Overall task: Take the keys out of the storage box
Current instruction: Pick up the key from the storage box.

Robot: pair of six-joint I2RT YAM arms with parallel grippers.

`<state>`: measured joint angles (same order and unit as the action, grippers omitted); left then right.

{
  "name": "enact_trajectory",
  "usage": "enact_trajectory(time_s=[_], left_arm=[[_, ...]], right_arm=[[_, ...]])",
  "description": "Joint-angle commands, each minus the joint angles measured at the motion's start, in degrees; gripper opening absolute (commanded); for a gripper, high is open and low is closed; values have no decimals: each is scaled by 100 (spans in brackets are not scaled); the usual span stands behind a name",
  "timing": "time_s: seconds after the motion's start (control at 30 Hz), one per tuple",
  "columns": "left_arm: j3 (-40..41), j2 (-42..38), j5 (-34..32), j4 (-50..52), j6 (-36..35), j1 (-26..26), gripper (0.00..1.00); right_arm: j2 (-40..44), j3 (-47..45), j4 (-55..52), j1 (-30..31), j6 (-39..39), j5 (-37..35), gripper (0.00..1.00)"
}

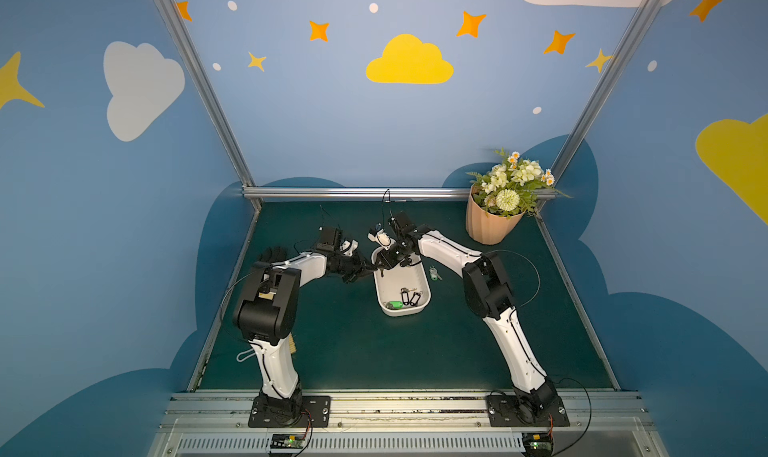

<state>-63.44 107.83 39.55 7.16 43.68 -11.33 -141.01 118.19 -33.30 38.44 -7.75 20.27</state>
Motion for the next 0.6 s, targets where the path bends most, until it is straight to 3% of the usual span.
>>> enact_trajectory(time_s=[0.0, 0.57], left_arm=[[-63, 21, -107, 202, -140, -17, 21], [-237, -136, -381, 575, -283, -44, 31]], right_arm=[[-107, 117, -412, -29, 47, -76, 37], [926, -900, -583, -38, 510, -75, 37]])
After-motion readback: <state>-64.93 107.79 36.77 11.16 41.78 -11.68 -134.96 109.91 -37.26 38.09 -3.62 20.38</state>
